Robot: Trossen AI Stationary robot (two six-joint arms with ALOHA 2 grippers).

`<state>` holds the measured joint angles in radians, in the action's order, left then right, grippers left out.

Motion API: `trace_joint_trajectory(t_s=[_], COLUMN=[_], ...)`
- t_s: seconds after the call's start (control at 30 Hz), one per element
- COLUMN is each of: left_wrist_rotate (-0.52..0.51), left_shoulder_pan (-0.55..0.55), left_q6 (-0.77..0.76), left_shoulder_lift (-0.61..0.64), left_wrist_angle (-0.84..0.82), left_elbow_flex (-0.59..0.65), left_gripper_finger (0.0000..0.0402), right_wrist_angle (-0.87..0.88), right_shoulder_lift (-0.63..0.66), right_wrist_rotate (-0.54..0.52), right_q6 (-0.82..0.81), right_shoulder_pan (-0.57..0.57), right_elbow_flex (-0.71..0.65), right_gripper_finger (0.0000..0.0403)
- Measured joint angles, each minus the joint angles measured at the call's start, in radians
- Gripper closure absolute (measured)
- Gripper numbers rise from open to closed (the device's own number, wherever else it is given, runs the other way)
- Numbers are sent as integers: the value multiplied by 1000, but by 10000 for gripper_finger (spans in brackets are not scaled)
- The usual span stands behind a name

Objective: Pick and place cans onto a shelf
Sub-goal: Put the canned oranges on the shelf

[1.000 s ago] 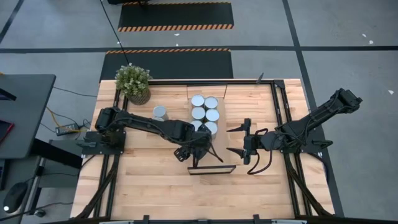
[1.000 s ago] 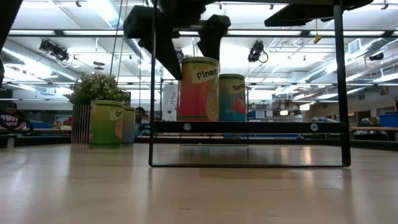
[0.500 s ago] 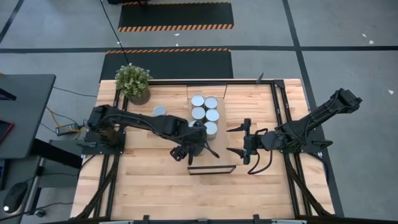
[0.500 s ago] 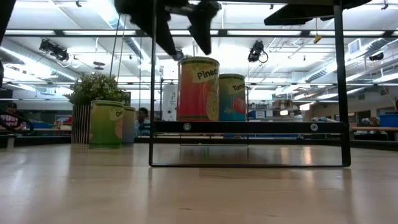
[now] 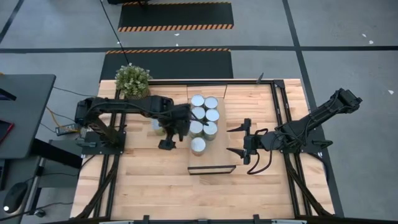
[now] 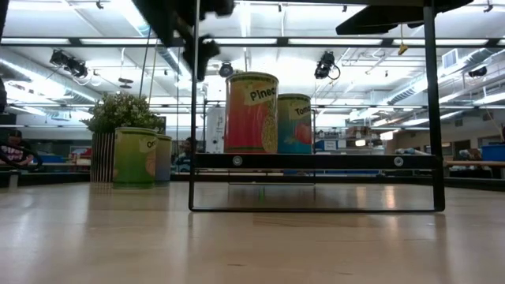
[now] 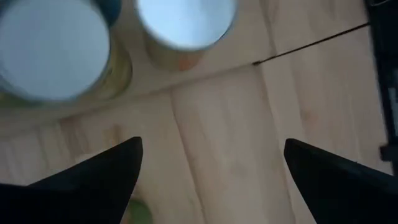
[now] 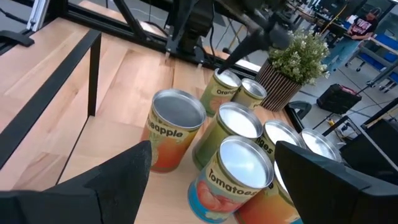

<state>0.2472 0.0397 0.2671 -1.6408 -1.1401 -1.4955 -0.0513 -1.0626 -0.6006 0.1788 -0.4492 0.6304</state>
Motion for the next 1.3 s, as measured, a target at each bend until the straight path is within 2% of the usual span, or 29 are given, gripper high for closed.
trace_joint_trajectory(t_s=[0.23,0.37,0.53,0.73,0.9,0.97,1.17,1.3], left_wrist_rotate=[-55,-128,-161,-173,-194,-265,-597,-736], left_shoulder_pan=[2,2,-37,-121,-153,-174,-265,-338], left_q6=[-213,-443,-748,-1000,-1062,-1096,-1207,-1294], left_shoulder_lift=[160,262,352,372,372,373,373,372], left_wrist_angle=[141,159,215,268,276,276,271,266], left_elbow_flex=[192,303,486,679,714,707,705,708], left_gripper_finger=[4,4,4,4,4,4,4,4], right_wrist_angle=[3,7,18,29,27,21,22,22], right_shoulder_lift=[0,0,0,0,0,0,0,0], right_wrist_rotate=[0,0,0,21,30,35,49,53], right_q6=[0,0,-1,8,41,51,59,57], right_shoulder_pan=[0,0,0,-1,-1,-1,-1,-1], right_elbow_flex=[0,0,0,0,0,0,0,0], right_gripper_finger=[54,54,54,54,54,54,54,54])
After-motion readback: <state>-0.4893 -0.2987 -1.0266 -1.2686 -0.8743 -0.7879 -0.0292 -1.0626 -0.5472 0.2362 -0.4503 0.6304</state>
